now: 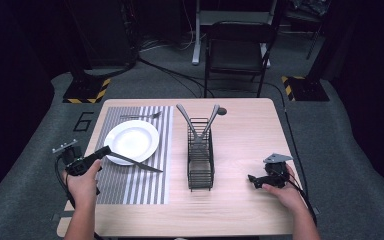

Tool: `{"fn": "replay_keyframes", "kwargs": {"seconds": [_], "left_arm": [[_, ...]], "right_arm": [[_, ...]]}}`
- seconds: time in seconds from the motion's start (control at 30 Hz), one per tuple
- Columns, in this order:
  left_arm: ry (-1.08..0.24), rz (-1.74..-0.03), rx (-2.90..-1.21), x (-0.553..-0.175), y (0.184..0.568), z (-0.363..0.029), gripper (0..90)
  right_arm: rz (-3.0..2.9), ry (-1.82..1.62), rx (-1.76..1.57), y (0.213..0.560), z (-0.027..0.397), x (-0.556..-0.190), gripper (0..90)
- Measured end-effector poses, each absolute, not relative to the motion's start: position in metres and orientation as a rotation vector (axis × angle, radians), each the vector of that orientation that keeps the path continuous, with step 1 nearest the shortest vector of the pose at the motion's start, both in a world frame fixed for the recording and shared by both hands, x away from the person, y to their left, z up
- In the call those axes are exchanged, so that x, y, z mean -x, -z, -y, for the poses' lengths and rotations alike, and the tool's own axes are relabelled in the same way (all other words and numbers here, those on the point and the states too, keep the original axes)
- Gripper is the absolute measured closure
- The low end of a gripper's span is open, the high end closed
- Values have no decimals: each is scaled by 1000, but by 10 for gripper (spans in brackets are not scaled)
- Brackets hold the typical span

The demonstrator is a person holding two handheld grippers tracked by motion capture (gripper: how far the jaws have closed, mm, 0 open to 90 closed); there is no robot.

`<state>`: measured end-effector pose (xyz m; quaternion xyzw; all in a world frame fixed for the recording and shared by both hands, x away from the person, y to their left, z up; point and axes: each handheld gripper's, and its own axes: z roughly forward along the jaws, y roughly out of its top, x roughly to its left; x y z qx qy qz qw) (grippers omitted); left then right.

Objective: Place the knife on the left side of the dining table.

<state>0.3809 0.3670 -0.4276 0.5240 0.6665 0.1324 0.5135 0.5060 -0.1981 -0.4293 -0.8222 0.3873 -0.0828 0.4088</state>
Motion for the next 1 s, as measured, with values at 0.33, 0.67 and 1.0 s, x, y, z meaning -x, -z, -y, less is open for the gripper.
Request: {"fn": "replay_keyframes", "kwargs": {"seconds": [0.33, 0.67, 1.0], "left_arm": [[-304, -1624, -1218, -378, 440, -375, 761], [-287, -1655, -1201, -376, 451, -383, 749], [-277, -1685, -1177, -378, 461, -388, 738]], "right_arm": [[-976, 209, 2072, 429, 198, -506, 0], [-975, 208, 2072, 429, 198, -506, 0], [-974, 207, 2073, 429, 198, -506, 0]]}}
